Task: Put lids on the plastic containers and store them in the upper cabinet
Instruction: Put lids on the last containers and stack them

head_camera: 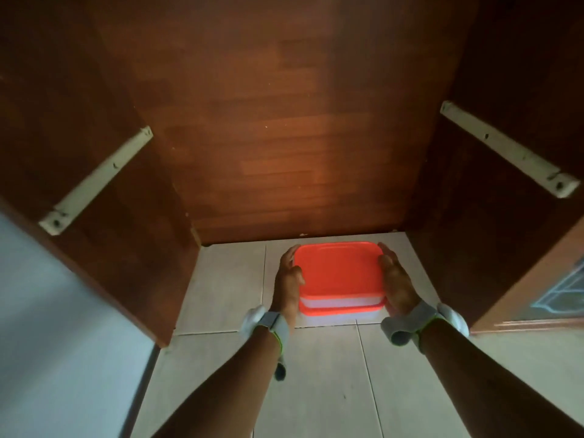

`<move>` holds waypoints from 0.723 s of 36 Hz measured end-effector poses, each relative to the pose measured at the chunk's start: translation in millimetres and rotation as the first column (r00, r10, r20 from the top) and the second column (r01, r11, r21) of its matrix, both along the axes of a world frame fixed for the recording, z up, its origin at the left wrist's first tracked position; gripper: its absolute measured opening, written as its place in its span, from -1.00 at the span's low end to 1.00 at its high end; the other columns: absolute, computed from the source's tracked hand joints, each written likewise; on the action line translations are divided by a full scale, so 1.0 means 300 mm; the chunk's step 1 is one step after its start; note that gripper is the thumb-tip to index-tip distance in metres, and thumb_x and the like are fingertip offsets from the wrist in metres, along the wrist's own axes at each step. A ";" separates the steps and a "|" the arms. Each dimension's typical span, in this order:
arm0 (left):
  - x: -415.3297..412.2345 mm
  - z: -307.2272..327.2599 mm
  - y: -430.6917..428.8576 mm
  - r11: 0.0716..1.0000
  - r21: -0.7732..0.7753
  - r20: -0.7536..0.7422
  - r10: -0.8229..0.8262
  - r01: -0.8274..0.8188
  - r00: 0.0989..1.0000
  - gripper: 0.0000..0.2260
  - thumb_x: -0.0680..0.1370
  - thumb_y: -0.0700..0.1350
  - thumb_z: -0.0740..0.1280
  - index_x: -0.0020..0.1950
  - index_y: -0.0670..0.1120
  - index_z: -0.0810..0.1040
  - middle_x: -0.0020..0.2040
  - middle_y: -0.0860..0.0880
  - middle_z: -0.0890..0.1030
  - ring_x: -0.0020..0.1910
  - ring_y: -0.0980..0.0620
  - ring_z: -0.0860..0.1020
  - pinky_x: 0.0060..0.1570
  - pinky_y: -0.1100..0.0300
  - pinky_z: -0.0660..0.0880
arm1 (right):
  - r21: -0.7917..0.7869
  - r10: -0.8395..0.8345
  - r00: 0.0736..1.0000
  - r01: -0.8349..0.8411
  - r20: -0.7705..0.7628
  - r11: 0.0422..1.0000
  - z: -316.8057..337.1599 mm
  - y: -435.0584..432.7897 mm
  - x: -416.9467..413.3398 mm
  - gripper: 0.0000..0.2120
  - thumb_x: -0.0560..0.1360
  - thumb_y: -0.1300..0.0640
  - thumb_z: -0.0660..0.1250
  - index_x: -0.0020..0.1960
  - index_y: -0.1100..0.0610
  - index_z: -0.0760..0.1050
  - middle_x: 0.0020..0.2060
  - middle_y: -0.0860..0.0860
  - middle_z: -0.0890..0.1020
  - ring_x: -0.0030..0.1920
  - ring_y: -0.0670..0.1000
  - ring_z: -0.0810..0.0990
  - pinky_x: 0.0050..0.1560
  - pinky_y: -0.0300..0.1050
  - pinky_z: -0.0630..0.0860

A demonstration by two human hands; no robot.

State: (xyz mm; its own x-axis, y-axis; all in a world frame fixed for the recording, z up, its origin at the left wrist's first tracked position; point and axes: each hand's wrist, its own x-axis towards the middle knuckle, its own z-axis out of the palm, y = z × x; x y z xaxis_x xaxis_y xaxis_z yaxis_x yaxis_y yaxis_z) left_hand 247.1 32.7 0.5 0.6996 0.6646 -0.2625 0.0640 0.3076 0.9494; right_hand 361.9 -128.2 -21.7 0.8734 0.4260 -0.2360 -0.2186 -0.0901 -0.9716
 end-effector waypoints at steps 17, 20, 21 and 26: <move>-0.003 -0.114 -0.019 0.984 -0.127 0.050 0.129 -0.122 0.990 -0.54 0.32 0.29 0.37 0.15 0.13 0.63 0.27 -0.11 0.61 0.31 -0.17 0.52 0.40 -0.20 0.35 | 0.320 0.035 0.985 0.020 -0.167 0.947 0.050 -0.023 -0.092 -0.50 0.62 -0.16 -0.02 0.33 0.11 0.46 0.16 0.29 0.61 0.03 0.27 0.66 -0.06 0.17 0.64; -0.035 -0.050 -0.056 0.976 -0.197 0.020 0.101 -0.095 0.995 -0.50 0.40 0.34 0.31 0.14 0.03 0.63 0.10 -0.10 0.69 0.14 -0.16 0.61 0.31 -0.10 0.45 | 0.306 0.017 0.981 0.045 -0.195 0.951 0.067 -0.033 -0.130 -0.48 0.61 -0.13 0.04 0.40 0.17 0.40 0.20 0.31 0.58 0.14 0.37 0.58 -0.02 0.18 0.62; -0.039 -0.044 -0.059 0.970 -0.229 0.024 0.090 -0.082 0.996 -0.59 0.48 0.28 0.27 0.09 0.00 0.64 -0.01 -0.10 0.70 0.01 -0.15 0.62 0.18 -0.02 0.50 | 0.315 0.009 0.979 0.057 -0.204 0.948 0.058 -0.034 -0.134 -0.51 0.62 -0.08 0.04 0.40 0.19 0.40 0.20 0.32 0.58 0.13 0.36 0.59 -0.05 0.16 0.63; -0.098 0.001 -0.099 0.953 -0.304 0.065 0.039 -0.018 0.997 -0.42 0.30 0.21 0.40 0.21 -0.07 0.60 -0.01 -0.16 0.65 -0.10 -0.12 0.60 -0.02 0.03 0.51 | 0.329 0.021 0.973 0.057 -0.230 0.943 0.126 -0.074 -0.187 -0.56 0.62 0.02 0.07 0.40 0.21 0.40 0.20 0.34 0.57 -0.03 0.26 0.63 -0.19 0.09 0.64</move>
